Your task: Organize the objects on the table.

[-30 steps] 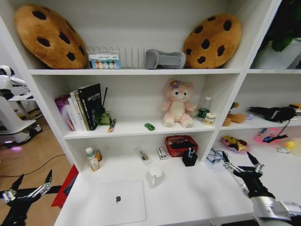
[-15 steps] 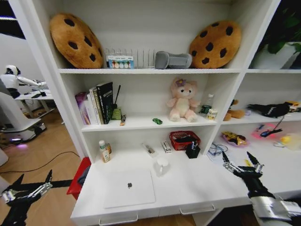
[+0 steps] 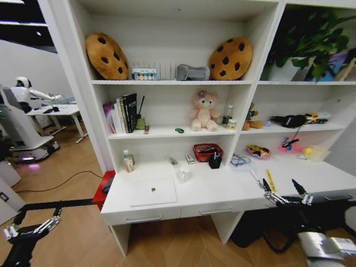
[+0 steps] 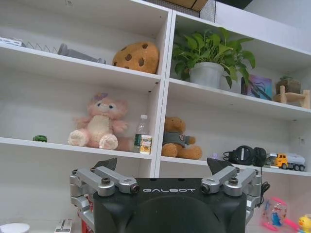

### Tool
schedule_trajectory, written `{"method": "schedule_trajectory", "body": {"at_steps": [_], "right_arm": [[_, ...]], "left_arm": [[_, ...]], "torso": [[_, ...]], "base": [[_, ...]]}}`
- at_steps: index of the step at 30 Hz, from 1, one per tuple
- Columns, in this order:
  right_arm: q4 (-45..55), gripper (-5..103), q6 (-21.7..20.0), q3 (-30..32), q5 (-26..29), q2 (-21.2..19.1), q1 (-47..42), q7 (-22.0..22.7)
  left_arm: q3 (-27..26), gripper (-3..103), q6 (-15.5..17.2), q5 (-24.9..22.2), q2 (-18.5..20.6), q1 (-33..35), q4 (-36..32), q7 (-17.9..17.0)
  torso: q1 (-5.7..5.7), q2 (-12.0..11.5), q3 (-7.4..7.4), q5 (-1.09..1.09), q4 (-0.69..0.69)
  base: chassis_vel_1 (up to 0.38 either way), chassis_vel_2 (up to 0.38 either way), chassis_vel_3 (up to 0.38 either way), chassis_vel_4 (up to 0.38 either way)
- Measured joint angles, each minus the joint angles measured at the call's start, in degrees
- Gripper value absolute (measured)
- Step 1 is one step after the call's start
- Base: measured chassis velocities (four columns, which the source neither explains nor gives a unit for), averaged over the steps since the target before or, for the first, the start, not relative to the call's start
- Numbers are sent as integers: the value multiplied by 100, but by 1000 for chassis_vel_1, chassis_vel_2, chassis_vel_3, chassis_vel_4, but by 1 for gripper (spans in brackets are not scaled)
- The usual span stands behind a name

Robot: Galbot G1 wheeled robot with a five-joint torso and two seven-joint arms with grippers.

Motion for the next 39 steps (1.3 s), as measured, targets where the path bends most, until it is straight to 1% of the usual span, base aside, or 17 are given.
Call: {"method": "schedule_trajectory", "body": {"at_steps": [2, 3, 5, 6, 8, 10, 11, 13, 14, 18, 21, 25, 36, 37, 39], "right_arm": [[1, 100, 0, 0, 0, 0, -2, 0], [0, 100, 0, 0, 0, 1, -1, 0], [0, 100, 0, 0, 0, 1, -4, 0], [0, 100, 0, 0, 0, 1, -4, 0], [1, 100, 0, 0, 0, 0, -2, 0], [0, 100, 0, 0, 0, 1, -3, 0], [0, 100, 0, 0, 0, 1, -3, 0], [0, 100, 0, 0, 0, 1, -3, 0], [0, 100, 0, 0, 0, 1, -2, 0], [0, 100, 0, 0, 0, 0, 4, 0], [0, 100, 0, 0, 0, 0, 4, 0], [1, 100, 0, 0, 0, 0, 1, 0], [1, 100, 0, 0, 0, 0, 1, 0], [1, 100, 0, 0, 0, 0, 1, 0], [1, 100, 0, 0, 0, 0, 1, 0]], "left_arm": [[0, 100, 0, 0, 0, 0, 1, -1], [-1, 100, 0, 0, 0, 0, 1, -1], [-1, 100, 0, 0, -1, 0, 0, -1], [0, 100, 0, 0, -1, 0, 1, -1], [-1, 100, 0, 0, -1, 1, 1, -2], [-1, 100, 0, 0, -1, 1, 0, -3], [0, 100, 0, 0, -1, 0, 1, -2], [0, 100, 0, 0, -1, 0, 1, -1], [-1, 100, 0, 0, 0, 0, 0, -1], [0, 100, 0, 0, 0, -1, 0, -1], [0, 100, 0, 0, 0, -1, 0, -1], [0, 100, 0, 0, 1, 0, 0, -1], [-1, 100, 0, 0, 0, 0, 0, -1], [-1, 100, 0, 0, 0, 0, 1, -1], [-1, 100, 0, 0, 0, 0, 0, -1]], "torso": [[-2, 1, -1, -2, -1], [-3, 1, -1, 11, -1], [-5, 2, -2, 10, -2], [-5, 3, -2, 0, 2], [-4, 3, -2, 3, 3], [-5, 4, -2, 9, -3], [-4, 2, -1, 4, -3], [-3, 1, 0, 4, -4], [1, -1, 1, 9, -4], [8, -5, 3, 5, 0], [8, -5, 3, 8, 0], [2, -2, 0, 5, -2], [0, 0, 0, 6, -1], [1, -1, 1, 7, 3], [1, -1, 0, 6, 4]], "base": [[364, -361, -352, 344], [336, -296, -352, 344], [181, -286, -316, 310], [181, -286, -207, 264], [173, -199, -176, 211], [56, -15, -121, 115], [0, 0, 0, 0], [-75, -41, -9, 11], [-75, 34, 88, -33], [-68, 54, 95, -47], [-27, 48, 72, -29], [16, -2, -2, 8], [62, 42, 38, 54], [60, 69, 76, 67], [40, 53, 70, 43]]}}
